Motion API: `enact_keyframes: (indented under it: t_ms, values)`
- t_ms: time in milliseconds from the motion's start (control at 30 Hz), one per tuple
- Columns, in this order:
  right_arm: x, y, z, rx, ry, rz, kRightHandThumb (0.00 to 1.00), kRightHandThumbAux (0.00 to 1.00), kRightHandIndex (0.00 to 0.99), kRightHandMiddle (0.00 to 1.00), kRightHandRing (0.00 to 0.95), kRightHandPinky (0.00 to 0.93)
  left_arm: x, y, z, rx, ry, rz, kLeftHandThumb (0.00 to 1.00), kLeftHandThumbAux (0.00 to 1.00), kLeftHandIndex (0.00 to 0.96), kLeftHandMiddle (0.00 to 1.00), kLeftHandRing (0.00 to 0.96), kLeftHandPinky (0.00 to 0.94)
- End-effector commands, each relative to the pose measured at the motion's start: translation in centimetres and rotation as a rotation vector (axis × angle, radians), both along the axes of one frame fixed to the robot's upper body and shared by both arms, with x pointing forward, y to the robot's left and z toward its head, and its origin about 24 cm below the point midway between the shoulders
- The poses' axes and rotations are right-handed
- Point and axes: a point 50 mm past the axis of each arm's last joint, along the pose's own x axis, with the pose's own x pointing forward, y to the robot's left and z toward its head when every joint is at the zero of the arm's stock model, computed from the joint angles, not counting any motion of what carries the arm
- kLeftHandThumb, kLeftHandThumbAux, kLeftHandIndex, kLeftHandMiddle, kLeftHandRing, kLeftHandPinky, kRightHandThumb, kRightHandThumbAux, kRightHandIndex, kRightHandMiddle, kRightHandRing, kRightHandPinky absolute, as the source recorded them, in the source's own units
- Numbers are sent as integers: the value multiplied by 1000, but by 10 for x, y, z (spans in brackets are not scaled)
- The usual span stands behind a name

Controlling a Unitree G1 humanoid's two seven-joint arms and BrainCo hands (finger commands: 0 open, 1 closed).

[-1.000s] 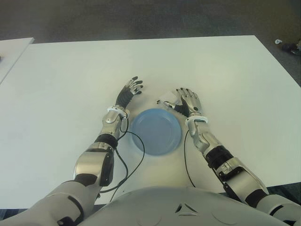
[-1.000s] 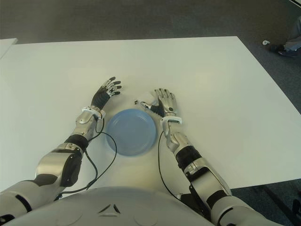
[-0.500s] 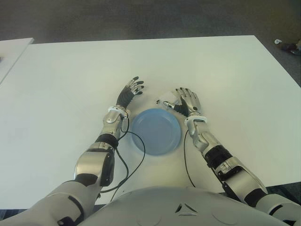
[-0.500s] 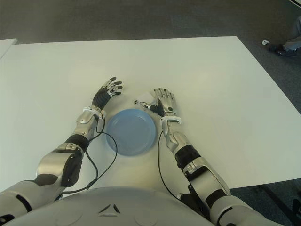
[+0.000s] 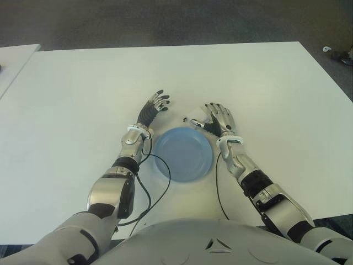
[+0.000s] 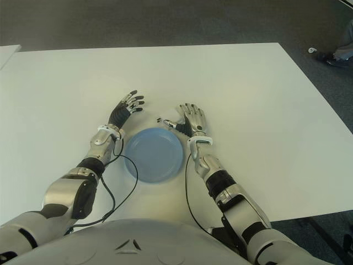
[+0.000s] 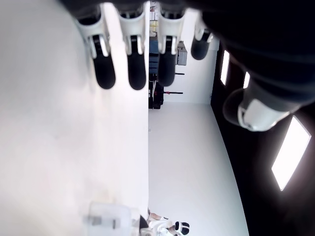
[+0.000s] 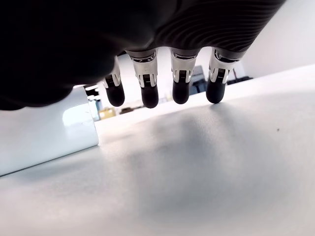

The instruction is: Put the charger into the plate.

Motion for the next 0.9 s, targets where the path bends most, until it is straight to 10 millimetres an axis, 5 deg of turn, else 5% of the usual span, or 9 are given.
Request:
enact_keyframes:
  t_ms: [33, 900]
  values:
    - [-12, -11, -21, -42, 95, -24, 336, 96, 0, 0, 0, 0, -15, 1, -22, 19, 120, 1, 0, 478, 38, 184, 208, 242]
    - [-5, -30, -18, -63, 87, -69, 337, 102, 0, 0, 0, 0, -17, 5, -22, 16, 114, -3, 0, 487, 35, 186, 205, 227]
